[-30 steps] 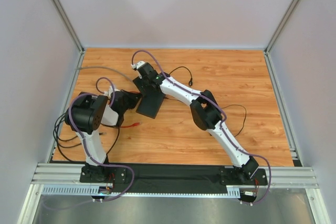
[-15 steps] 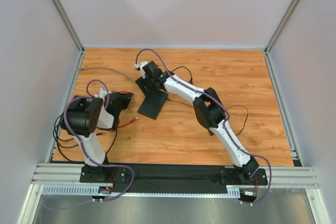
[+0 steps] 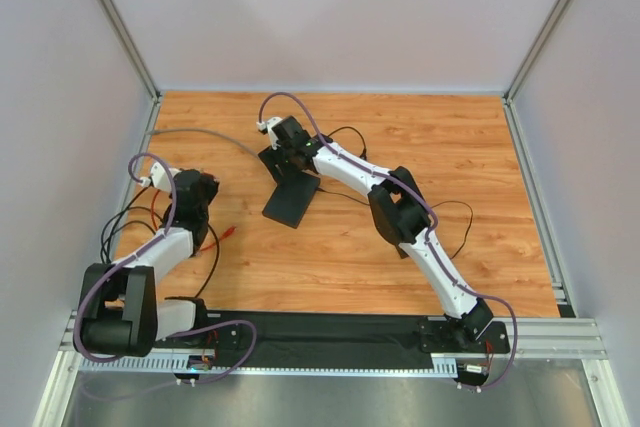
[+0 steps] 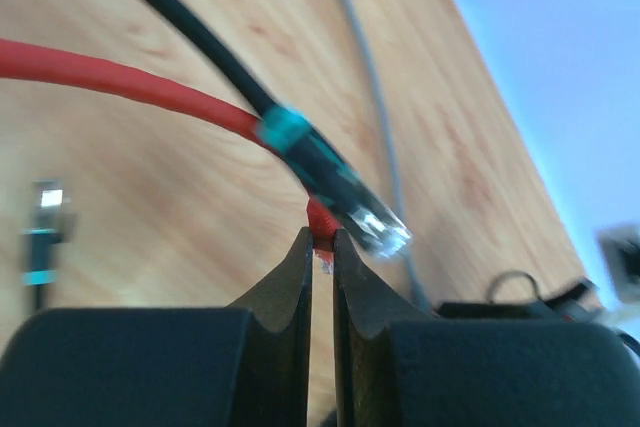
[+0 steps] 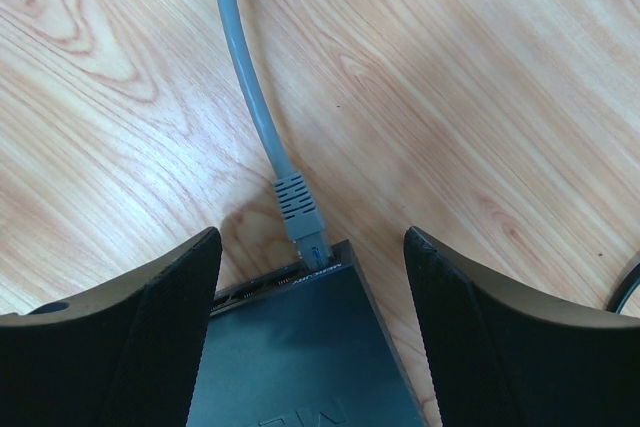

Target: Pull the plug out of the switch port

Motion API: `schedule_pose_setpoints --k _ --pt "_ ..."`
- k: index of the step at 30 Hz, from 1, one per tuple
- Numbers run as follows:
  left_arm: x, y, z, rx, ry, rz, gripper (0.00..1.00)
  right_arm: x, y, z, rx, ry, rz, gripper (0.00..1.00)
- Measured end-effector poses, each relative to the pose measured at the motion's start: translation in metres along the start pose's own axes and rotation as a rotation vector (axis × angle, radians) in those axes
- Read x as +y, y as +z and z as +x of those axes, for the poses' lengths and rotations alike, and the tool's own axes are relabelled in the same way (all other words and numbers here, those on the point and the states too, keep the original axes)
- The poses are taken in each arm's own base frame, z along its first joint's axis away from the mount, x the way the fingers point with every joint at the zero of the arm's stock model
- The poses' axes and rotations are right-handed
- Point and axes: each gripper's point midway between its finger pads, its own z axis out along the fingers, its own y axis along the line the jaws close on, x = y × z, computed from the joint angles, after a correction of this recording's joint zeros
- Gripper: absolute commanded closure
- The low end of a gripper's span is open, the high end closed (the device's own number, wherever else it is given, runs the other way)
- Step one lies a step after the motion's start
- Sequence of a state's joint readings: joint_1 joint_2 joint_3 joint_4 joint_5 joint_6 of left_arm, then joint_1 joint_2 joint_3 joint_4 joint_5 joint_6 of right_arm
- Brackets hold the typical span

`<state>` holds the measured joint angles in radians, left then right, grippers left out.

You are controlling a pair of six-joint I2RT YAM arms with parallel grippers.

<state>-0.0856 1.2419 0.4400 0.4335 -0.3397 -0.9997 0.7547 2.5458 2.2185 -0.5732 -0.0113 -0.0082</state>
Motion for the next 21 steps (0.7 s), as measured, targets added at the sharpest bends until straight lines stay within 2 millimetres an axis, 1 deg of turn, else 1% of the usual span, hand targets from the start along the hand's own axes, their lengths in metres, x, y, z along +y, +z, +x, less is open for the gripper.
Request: schedule_pose_setpoints --k 3,4,5,7,8,9,10,14,16,21 --pt "0.031 -0.001 -0.009 -0.017 0.004 -0.117 1.00 0.000 0.000 0.000 0.000 0.001 -0.001 0.25" --pt "0.040 -0.001 -0.010 -0.017 0.004 -0.152 0.99 0.000 0.000 0.000 -0.001 0.001 -0.003 0.25" --pt "0.048 -0.002 -0.010 -0.014 0.005 -0.183 0.91 0.000 0.000 0.000 -0.001 0.001 -0.004 0.25" --pt "0.061 -0.005 -0.005 0.004 0.008 -0.234 0.85 0.000 0.000 0.000 -0.003 0.001 -0.006 0.25" --pt "0.066 -0.006 -0.002 0.017 0.013 -0.251 0.78 0.000 0.000 0.000 -0.003 0.001 -0.006 0.25" --pt "0.068 -0.007 0.000 0.025 0.016 -0.260 0.73 0.000 -0.001 0.000 -0.006 0.001 -0.007 0.25" --pt "0.070 -0.007 0.002 0.034 0.017 -0.268 0.65 0.000 -0.001 0.000 -0.007 0.002 -0.008 0.25" --pt "0.069 -0.007 0.005 0.047 0.011 -0.260 0.60 0.001 -0.003 0.002 -0.009 0.014 -0.008 0.25" --pt "0.065 -0.007 0.007 0.063 0.010 -0.241 0.59 0.001 -0.005 0.004 -0.013 0.021 -0.007 0.24" --pt "0.044 -0.001 0.016 0.114 0.013 -0.138 0.59 0.001 -0.020 0.019 -0.008 0.044 -0.003 0.22"
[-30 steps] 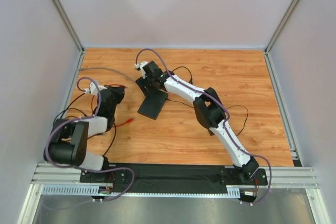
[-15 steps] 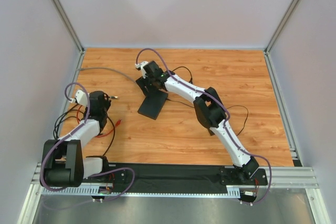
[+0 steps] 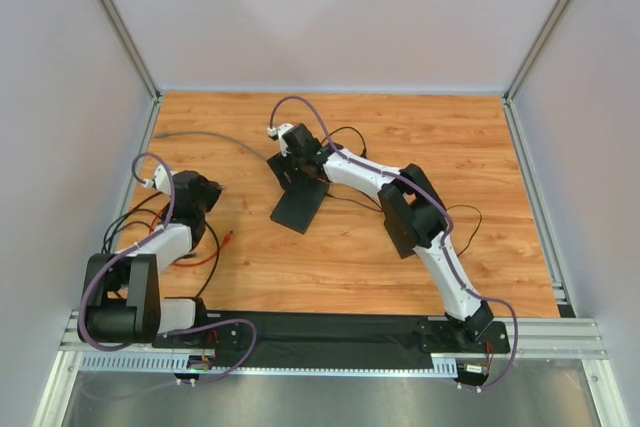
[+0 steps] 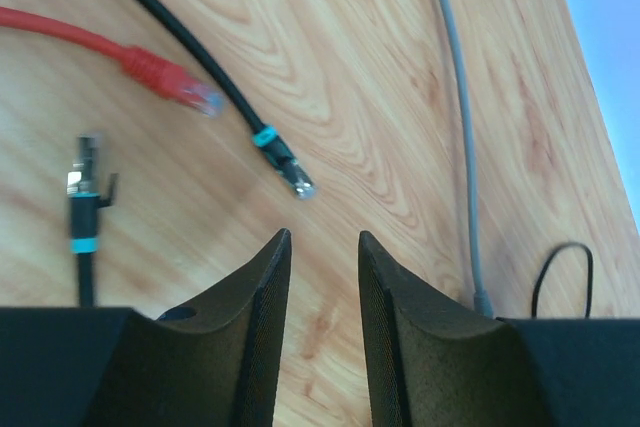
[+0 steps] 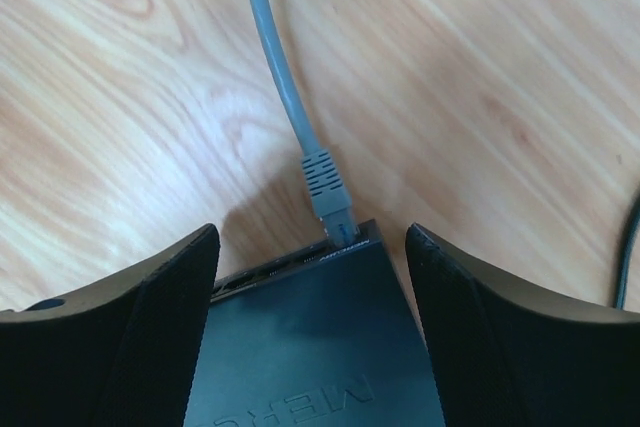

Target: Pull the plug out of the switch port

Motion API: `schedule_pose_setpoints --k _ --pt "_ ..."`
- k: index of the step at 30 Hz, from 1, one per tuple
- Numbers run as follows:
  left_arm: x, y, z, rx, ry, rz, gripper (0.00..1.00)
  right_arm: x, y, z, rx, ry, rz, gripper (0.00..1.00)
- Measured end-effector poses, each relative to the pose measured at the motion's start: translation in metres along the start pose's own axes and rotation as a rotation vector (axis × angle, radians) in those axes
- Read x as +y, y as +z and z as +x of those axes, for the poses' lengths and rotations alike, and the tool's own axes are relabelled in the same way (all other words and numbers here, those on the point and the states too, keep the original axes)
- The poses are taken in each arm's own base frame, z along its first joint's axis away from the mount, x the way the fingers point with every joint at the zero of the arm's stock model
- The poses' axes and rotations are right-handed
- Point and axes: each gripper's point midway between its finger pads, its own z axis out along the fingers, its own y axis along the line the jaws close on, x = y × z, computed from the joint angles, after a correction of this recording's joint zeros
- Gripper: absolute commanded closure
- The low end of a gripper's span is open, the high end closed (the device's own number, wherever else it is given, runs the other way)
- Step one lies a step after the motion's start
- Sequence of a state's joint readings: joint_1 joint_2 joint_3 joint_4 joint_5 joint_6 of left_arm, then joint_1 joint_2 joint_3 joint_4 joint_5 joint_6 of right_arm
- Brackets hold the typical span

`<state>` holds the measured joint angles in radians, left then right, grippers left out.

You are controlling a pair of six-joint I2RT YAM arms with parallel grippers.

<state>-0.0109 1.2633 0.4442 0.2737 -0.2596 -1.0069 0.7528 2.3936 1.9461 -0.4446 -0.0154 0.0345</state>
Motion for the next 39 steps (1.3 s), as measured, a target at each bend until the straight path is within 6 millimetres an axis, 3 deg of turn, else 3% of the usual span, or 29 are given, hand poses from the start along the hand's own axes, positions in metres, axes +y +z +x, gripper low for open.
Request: schedule_pose_setpoints --k 6,14,18,24,28,31,35,39 --pt "-0.028 0.012 0.032 0.114 0.055 0.117 0.60 -0.005 -0.018 0.015 -0.021 0.022 0.025 0.12" --pt "-0.080 0.017 0.063 0.225 0.111 0.304 0.61 -0.010 -0.029 0.010 -0.074 0.051 0.058 0.01" --pt "-0.093 0.019 0.072 0.275 0.116 0.362 0.63 -0.017 -0.051 0.010 -0.097 0.110 0.104 0.03" --pt "-0.109 0.021 0.085 0.348 0.122 0.438 0.64 -0.020 -0.103 0.004 -0.180 0.256 0.142 0.09" --pt "-0.114 0.018 0.092 0.385 0.126 0.468 0.66 -0.018 -0.131 0.012 -0.230 0.369 0.132 0.13" --pt "-0.115 0.017 0.098 0.411 0.124 0.487 0.71 -0.017 -0.139 0.035 -0.233 0.446 0.123 0.18" --pt "-0.117 0.018 0.106 0.448 0.123 0.512 0.70 -0.016 -0.131 0.067 -0.214 0.525 0.122 0.21" --pt "-0.121 0.019 0.111 0.476 0.117 0.534 0.66 -0.015 -0.128 0.065 -0.242 0.582 0.099 0.21"
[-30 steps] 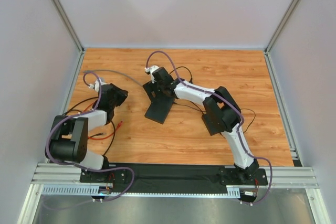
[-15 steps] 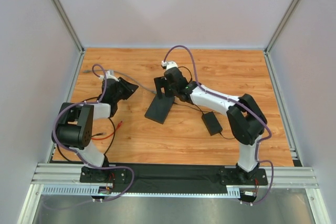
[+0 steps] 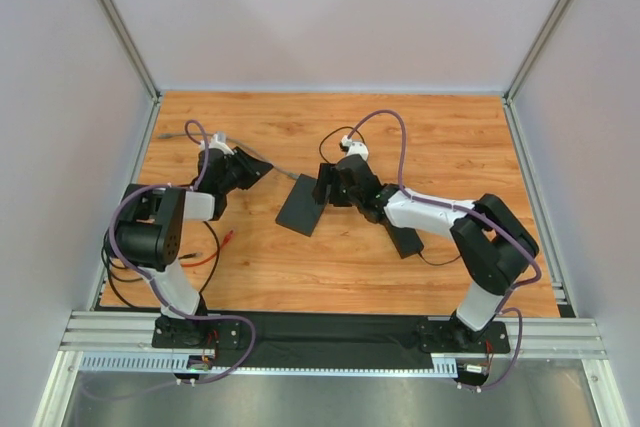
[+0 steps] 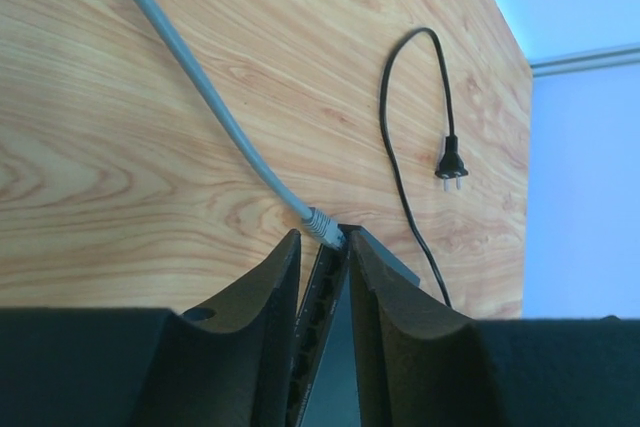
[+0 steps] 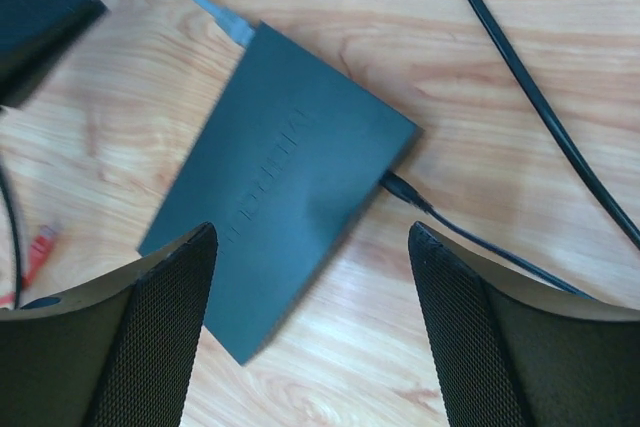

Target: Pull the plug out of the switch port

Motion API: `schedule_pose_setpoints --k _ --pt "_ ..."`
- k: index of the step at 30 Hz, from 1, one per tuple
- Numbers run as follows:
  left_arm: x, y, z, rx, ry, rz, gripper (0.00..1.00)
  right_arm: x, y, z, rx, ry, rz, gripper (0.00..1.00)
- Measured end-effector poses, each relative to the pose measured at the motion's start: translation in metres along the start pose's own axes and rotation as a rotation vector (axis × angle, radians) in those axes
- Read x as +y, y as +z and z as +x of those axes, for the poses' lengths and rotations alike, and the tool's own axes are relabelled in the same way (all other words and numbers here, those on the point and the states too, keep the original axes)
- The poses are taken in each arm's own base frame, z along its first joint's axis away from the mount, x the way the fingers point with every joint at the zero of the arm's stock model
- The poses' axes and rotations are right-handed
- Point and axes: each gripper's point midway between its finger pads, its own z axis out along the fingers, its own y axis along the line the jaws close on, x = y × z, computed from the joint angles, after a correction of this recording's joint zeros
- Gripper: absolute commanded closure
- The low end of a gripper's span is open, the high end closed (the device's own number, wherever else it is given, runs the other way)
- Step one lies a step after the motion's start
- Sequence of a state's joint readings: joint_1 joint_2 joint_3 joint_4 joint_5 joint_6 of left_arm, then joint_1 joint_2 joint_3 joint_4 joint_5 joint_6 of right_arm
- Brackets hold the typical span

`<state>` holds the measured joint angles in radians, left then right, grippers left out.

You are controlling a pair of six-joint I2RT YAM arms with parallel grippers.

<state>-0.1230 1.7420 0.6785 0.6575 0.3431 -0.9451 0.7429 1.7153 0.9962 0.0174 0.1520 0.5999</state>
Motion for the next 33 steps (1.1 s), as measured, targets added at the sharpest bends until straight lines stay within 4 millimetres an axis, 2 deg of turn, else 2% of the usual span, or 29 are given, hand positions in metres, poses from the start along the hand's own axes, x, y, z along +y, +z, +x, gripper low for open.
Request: schedule_pose_setpoints --k 4,9,13,17,23,27,33 --pt "-0.002 0.003 0.002 0.011 -0.015 0.022 0.65 0.007 0.011 -0.006 -0.019 0.068 -0.049 0.23" --pt "0.000 0.006 0.007 0.028 -0.034 0.033 0.65 -0.004 0.029 0.004 0.022 0.120 -0.059 0.26" --pt "-0.003 0.006 0.006 0.026 -0.037 0.045 0.65 -0.005 0.037 0.003 0.033 0.118 -0.069 0.27" --pt "-0.004 0.006 0.006 0.024 -0.040 0.048 0.70 0.007 0.048 -0.001 0.046 0.096 -0.107 0.30" --pt "-0.002 0.007 0.007 0.026 -0.056 0.045 0.73 0.020 0.062 -0.007 0.061 0.081 -0.147 0.31" --pt "0.001 0.008 0.005 0.014 -0.070 0.027 0.74 0.033 0.077 -0.018 0.071 0.051 -0.163 0.31" --pt "0.019 0.004 0.008 -0.018 -0.102 -0.043 0.75 0.053 0.096 -0.038 0.052 0.043 -0.205 0.32"
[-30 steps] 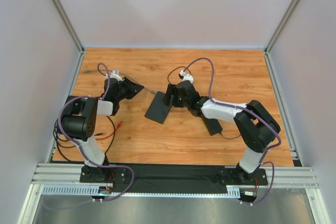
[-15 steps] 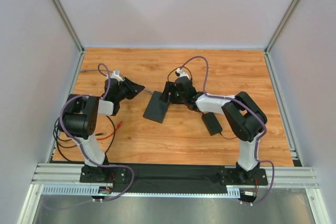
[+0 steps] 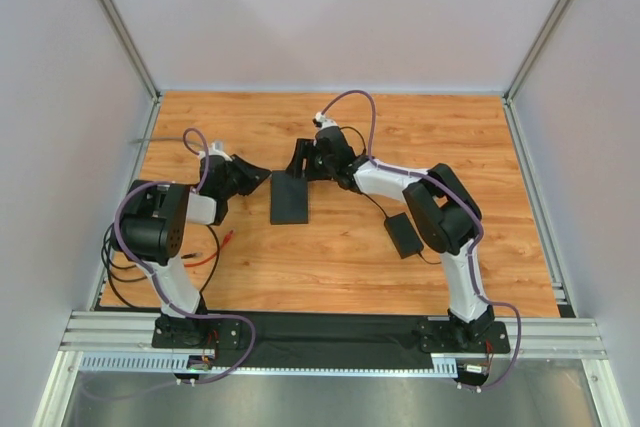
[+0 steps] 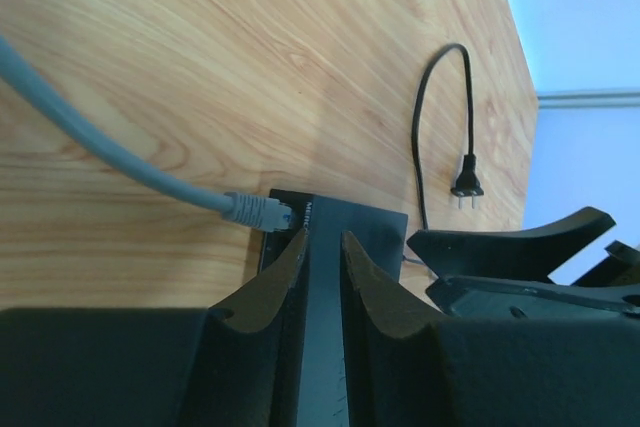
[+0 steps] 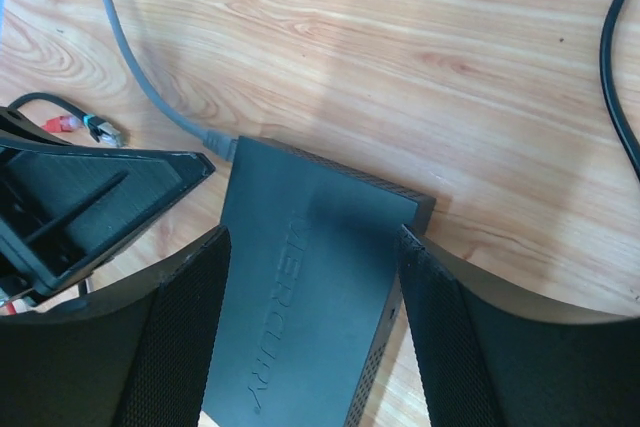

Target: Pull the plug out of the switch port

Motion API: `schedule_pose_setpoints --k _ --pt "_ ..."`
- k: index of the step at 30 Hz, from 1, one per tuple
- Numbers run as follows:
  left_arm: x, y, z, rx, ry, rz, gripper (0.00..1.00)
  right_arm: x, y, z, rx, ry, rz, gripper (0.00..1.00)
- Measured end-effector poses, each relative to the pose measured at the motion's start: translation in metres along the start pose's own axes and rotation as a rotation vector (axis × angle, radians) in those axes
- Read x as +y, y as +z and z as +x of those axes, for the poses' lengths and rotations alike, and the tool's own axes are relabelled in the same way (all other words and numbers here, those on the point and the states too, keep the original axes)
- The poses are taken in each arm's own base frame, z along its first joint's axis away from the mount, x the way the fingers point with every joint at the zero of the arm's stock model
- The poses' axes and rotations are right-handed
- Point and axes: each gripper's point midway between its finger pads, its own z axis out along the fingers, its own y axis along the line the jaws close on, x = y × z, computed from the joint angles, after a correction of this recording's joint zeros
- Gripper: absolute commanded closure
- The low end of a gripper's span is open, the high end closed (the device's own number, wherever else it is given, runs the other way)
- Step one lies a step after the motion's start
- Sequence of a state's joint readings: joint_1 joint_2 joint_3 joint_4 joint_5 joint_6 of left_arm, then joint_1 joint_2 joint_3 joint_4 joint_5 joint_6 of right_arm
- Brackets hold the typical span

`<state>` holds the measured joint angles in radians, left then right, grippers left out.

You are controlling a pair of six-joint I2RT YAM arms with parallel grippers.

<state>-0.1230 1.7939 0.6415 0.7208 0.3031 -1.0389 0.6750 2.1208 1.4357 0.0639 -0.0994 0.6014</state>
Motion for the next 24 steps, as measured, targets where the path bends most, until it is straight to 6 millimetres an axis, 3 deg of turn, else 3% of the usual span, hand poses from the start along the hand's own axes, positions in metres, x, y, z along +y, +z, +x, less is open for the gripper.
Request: schedule_pose_setpoints --k 4,12,17,24 --pt "0.008 -0.003 0.000 -0.022 -0.019 -0.031 0.73 -0.001 0.000 -0.001 -0.010 -0.008 0.003 0.31" --pt "0.021 -0.023 0.008 -0.084 -0.065 -0.099 0.65 -0.023 -0.002 0.014 0.002 -0.070 0.050 0.31" --pt "0.021 -0.020 0.005 -0.113 -0.103 -0.096 0.56 -0.021 -0.005 0.009 -0.011 -0.112 0.040 0.31" --pt "0.028 -0.003 0.006 -0.133 -0.202 -0.057 0.54 -0.016 -0.007 0.002 -0.033 -0.147 0.025 0.32"
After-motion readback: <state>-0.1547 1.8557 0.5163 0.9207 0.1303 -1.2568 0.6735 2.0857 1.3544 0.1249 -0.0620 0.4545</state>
